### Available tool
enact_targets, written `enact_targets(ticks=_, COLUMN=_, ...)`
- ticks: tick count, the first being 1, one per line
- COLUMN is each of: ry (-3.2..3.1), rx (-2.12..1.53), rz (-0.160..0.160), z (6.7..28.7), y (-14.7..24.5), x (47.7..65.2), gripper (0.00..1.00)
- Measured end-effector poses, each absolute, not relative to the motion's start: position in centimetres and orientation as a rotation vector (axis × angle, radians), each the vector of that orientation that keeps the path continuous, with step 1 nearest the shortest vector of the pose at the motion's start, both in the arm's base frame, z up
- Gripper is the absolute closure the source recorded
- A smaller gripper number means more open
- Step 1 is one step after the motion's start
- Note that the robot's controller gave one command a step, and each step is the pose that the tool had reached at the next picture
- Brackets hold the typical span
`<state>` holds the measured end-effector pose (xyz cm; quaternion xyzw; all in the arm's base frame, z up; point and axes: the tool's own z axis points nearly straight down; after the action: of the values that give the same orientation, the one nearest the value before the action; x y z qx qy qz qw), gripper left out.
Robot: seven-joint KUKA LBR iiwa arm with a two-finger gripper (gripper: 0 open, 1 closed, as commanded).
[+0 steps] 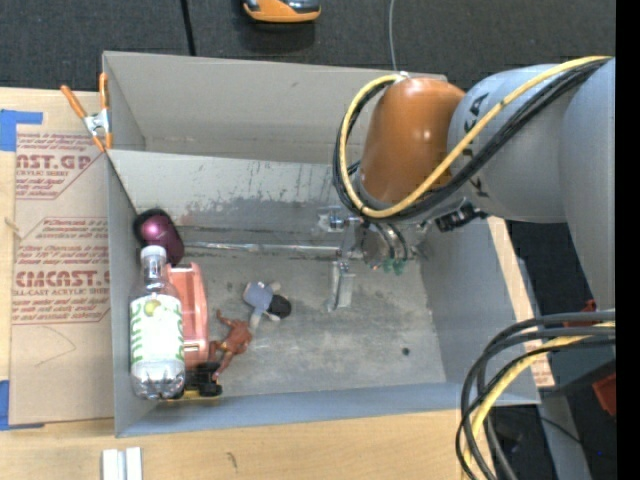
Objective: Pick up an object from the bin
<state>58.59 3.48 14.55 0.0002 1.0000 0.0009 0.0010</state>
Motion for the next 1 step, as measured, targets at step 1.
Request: enact_targets(ticks=1, ry=3.140, rx=0.000, rz=0.003, z=14.55, y=3.48, x=58.59, gripper=0.00)
